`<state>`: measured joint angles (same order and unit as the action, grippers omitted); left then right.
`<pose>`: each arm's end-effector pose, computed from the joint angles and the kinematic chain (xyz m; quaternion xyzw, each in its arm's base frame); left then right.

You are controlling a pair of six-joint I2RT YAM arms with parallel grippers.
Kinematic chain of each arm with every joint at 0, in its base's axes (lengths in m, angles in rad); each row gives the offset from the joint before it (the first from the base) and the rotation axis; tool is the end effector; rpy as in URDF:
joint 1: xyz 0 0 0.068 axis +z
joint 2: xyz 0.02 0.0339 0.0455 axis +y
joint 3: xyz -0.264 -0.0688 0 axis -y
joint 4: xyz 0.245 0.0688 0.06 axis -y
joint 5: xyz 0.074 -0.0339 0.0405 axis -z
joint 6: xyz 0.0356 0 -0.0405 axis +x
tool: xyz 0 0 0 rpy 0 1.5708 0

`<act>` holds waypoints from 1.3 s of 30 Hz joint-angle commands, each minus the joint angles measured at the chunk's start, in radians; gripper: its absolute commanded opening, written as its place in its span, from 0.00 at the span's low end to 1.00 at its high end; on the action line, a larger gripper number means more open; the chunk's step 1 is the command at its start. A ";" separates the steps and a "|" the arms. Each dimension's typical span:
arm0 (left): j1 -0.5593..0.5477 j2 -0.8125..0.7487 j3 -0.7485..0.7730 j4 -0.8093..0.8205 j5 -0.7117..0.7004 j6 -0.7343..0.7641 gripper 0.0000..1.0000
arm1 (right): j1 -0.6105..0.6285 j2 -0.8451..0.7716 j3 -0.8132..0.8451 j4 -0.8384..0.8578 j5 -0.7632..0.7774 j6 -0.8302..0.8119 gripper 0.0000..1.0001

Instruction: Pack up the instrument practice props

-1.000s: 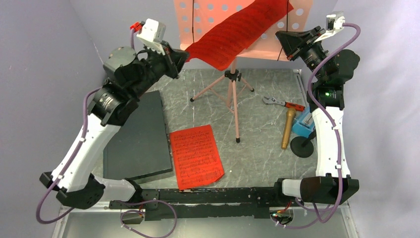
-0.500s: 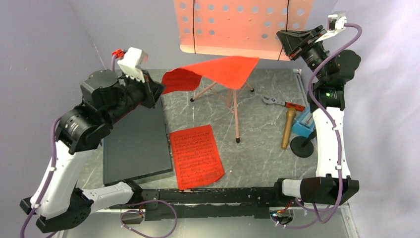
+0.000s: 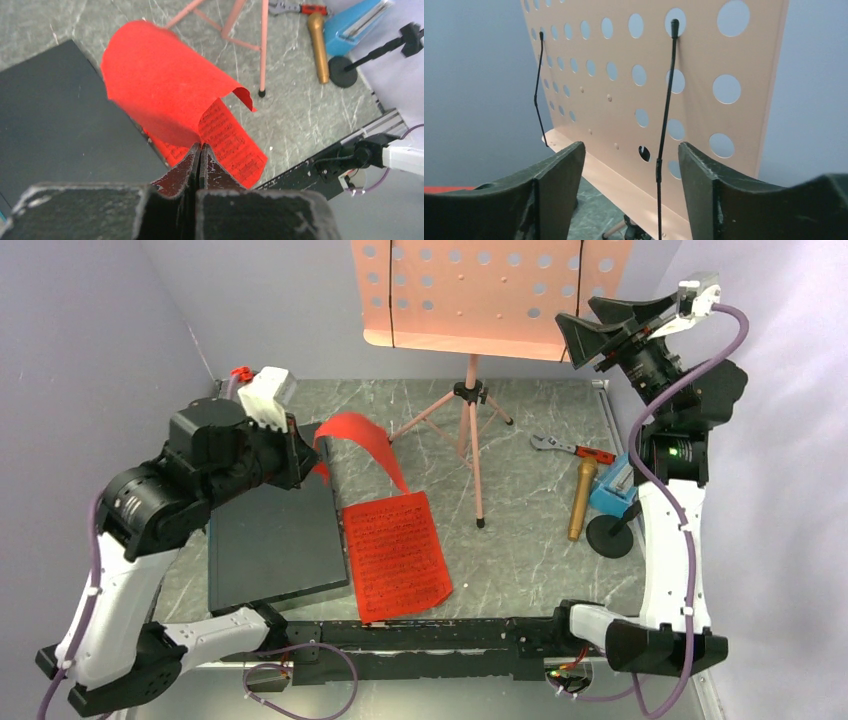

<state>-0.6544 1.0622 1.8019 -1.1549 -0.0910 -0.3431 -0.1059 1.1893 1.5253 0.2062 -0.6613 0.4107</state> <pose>0.1068 -0.0779 0.5094 0.1052 0.8305 -0.2275 0.4974 0.2218 -0.0016 0.5486 -0.1544 0.5220 0.2829 0.7897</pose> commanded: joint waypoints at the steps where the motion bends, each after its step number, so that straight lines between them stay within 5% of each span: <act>1: 0.001 0.053 0.034 -0.056 0.053 -0.023 0.03 | -0.004 -0.094 -0.026 -0.050 0.037 -0.099 0.76; 8: 0.001 0.114 0.063 -0.103 0.103 -0.013 0.03 | -0.003 -0.242 -0.187 -0.087 0.062 -0.138 0.88; 22: 0.002 0.273 0.134 -0.128 0.289 0.016 0.03 | 0.069 -0.465 -0.594 -0.091 -0.093 -0.097 0.89; 30: 0.020 0.342 0.086 -0.076 0.342 0.012 0.03 | 0.383 -0.522 -0.759 -0.153 0.077 -0.155 0.89; 39: 0.303 0.305 -0.133 0.077 0.600 -0.009 0.03 | 0.719 -0.411 -0.891 -0.068 0.286 -0.142 0.89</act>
<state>-0.4454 1.4109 1.7386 -1.1748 0.3687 -0.3370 0.5217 0.7258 0.6605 0.0620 -0.4984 0.2790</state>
